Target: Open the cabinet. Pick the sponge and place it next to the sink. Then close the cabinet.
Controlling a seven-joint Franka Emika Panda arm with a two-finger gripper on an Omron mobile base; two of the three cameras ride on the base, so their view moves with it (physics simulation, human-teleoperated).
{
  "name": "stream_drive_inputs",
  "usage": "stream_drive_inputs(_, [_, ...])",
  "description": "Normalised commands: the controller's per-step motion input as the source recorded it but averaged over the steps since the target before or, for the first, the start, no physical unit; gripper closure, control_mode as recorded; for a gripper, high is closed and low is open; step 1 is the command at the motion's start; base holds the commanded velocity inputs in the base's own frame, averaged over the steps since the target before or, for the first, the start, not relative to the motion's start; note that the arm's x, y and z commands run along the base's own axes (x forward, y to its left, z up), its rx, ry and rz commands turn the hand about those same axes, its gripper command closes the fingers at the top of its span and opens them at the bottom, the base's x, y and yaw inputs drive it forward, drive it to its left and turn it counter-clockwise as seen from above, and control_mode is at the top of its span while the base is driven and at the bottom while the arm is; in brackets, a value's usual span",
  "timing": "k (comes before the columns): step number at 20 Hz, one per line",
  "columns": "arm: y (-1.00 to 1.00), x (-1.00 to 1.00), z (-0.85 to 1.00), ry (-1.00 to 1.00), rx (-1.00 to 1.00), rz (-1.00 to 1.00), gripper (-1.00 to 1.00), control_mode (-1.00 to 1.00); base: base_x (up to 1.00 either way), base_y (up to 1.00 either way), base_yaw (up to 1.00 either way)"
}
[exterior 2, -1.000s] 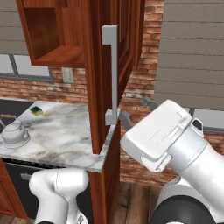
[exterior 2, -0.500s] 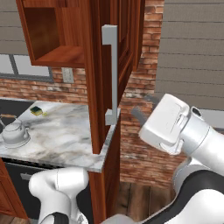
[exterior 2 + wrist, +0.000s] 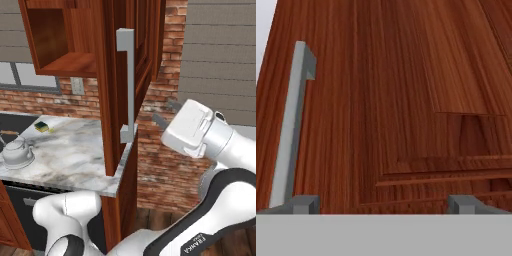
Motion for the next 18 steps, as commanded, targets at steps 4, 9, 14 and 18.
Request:
stream_drive_inputs(4, [0.22,0.16,0.00,0.00,-0.09,0.00,-1.00,-1.00,0.00,0.00,0.00])
stream_drive_inputs(9, [0.71,0.14,0.00,0.06,-0.10,-0.01,-1.00,-1.00,0.00,0.00,0.00])
stream_drive_inputs(14, [1.00,0.02,0.02,0.09,-0.12,-0.07,-1.00,-1.00,0.00,0.00,0.00])
stream_drive_inputs(18, [1.00,0.00,0.16,0.10,-0.05,-0.09,-1.00,-1.00,0.00,0.00,0.00])
